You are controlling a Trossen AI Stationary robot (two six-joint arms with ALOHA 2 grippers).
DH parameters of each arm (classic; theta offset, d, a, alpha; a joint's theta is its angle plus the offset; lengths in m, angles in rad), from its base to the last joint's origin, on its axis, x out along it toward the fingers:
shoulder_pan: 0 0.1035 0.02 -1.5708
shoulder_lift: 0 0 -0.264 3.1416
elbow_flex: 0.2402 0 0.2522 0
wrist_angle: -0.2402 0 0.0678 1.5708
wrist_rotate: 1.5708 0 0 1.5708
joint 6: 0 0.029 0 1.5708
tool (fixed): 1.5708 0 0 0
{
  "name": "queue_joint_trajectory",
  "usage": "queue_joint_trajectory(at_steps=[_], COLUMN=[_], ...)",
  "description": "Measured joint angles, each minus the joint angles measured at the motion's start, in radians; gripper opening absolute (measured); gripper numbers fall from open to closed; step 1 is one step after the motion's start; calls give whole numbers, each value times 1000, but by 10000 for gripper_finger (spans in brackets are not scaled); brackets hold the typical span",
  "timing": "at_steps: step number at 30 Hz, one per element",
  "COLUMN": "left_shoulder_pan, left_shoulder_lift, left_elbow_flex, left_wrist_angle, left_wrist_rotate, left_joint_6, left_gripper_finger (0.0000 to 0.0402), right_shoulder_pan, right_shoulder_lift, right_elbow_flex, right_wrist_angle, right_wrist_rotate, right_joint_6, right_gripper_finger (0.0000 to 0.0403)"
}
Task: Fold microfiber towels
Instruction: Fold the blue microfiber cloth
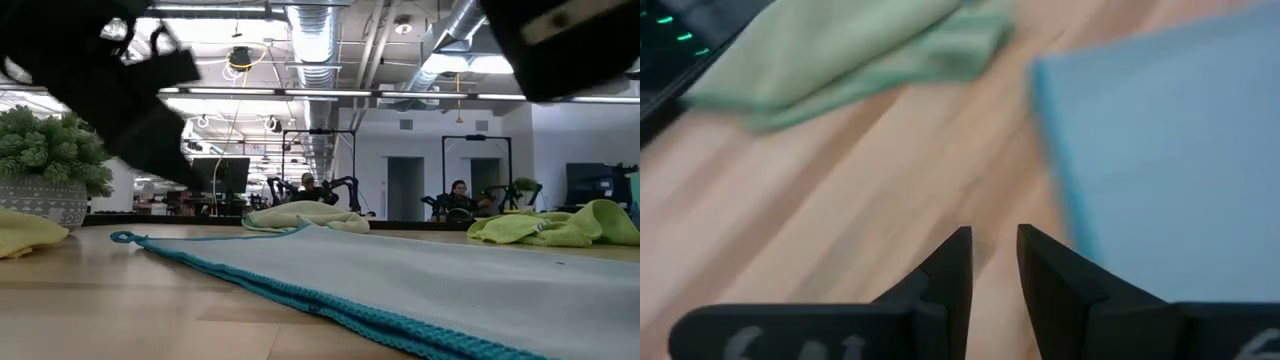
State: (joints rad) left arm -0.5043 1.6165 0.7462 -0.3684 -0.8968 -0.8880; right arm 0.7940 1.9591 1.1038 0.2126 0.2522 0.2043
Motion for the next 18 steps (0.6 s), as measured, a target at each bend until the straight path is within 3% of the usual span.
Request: queue_joint_trajectory(at_steps=[2, 4, 8, 12, 18], left_shoulder_pan=[0, 6, 8, 22, 25], left_shoulder_lift=[0, 1, 69, 161, 209], left_elbow_flex=[9, 6, -8, -8, -2], left_wrist_angle=[132, 293, 555, 599, 509], left_wrist_rotate=[43, 169, 404, 551, 488], left_joint_6=[97, 246, 519, 550, 530], left_gripper_finger=[74, 70, 49, 24, 2], right_shoulder_pan=[-1, 4, 13, -9, -57], right_shoulder_lift=[-45, -88, -87, -30, 10], right_elbow_flex=[3, 4, 1, 2, 2], right_wrist_angle=[-58, -173, -360, -430, -415], right_wrist_rotate=[123, 219, 222, 204, 100], right_joint_6=[70, 159, 315, 390, 399], right_gripper_finger=[15, 7, 9, 21, 14])
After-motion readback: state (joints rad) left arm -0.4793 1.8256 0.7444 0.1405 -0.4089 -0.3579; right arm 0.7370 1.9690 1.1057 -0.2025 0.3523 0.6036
